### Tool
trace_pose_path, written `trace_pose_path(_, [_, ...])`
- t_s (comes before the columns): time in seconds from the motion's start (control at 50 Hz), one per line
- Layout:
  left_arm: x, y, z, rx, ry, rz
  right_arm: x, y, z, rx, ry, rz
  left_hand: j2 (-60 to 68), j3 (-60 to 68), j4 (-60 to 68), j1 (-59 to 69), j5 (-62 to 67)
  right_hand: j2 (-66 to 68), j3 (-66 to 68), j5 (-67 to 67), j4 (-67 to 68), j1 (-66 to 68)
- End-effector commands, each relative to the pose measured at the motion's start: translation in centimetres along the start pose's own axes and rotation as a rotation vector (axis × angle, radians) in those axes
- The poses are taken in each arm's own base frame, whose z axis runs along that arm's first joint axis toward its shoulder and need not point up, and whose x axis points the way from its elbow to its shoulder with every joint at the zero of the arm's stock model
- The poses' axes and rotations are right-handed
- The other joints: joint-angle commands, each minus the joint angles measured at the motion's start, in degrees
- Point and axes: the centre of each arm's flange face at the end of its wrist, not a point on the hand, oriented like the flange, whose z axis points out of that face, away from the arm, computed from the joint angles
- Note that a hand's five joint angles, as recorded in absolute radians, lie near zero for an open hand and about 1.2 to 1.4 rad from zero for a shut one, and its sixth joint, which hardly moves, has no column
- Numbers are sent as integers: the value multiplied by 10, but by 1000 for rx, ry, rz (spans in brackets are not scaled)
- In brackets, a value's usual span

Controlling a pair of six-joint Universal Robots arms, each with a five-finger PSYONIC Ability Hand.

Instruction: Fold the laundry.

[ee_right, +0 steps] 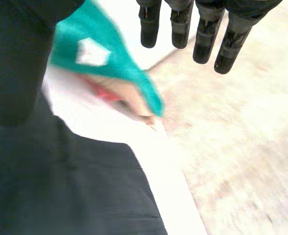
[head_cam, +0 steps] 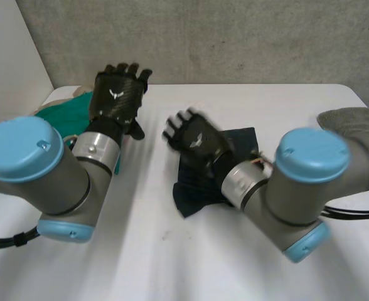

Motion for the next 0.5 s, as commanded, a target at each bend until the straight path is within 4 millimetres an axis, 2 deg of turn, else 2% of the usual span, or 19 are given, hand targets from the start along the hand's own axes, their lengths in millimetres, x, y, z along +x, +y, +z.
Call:
trace_pose_path(0.02, [11,-28,10,78,12,-55,91,-22,-27,59,260,540,-9,-14,-9,-3,-20,-27,-23,-37,-36,-15])
trace_pose_path(0.06, [19,-37,11,90,40,-95,104,-15,-34,33,292,608,-6,-11,-6,1,-17,-27,-23,-37,-36,-15])
trace_pose_path(0.08, [23,-38,11,86,51,-108,114,-5,-39,-12,321,645,-3,-7,-3,4,-13,-27,-23,-37,-36,-15])
trace_pose_path(0.14, [43,-29,16,59,128,-137,128,16,-46,-110,366,674,1,-4,1,8,-10,-27,-23,-37,-36,-15])
trace_pose_path(0.18, [61,-22,20,35,202,-144,130,22,-45,-145,375,685,9,4,9,16,-2,-27,-23,-37,-36,-15])
trace_pose_path(0.24, [76,-13,23,-2,258,-142,126,44,-35,-228,364,710,13,8,12,19,2,-27,-23,-37,-36,-15])
trace_pose_path(0.34, [100,23,31,-139,319,-128,116,67,-21,-326,309,734,19,15,19,26,8,-27,-23,-37,-36,-15])
trace_pose_path(0.4, [107,40,31,-208,336,-115,107,87,-13,-388,266,732,19,15,19,26,8,-27,-23,-37,-36,-15])
trace_pose_path(0.42, [111,53,30,-258,343,-106,104,91,-11,-402,255,726,23,18,23,29,12,-27,-23,-37,-36,-15])
trace_pose_path(0.5, [111,78,23,-370,333,-73,91,111,-6,-461,204,683,29,25,29,36,19,-27,-23,-37,-36,-15])
